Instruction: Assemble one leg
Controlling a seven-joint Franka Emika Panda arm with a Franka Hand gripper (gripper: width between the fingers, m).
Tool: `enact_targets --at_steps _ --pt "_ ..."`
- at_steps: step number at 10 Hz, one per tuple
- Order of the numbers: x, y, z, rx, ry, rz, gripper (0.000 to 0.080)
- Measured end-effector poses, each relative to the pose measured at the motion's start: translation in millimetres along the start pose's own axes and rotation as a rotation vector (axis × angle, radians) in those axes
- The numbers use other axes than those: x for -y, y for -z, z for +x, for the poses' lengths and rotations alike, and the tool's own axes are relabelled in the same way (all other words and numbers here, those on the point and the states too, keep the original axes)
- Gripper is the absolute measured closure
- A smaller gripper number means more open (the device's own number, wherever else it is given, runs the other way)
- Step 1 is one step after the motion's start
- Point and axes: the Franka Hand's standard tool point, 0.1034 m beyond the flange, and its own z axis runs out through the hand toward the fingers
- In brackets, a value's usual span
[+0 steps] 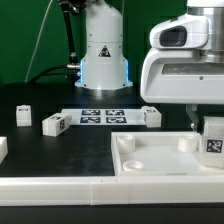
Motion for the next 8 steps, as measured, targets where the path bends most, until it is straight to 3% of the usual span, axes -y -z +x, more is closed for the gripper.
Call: enact_targets --at_steps 3,8 --pt "-0.5 0.1 0.5 -0.002 -0.245 0.000 0.0509" --pt "-1.3 -1.5 -1.6 -0.030 -0.773 0.022 0.0509"
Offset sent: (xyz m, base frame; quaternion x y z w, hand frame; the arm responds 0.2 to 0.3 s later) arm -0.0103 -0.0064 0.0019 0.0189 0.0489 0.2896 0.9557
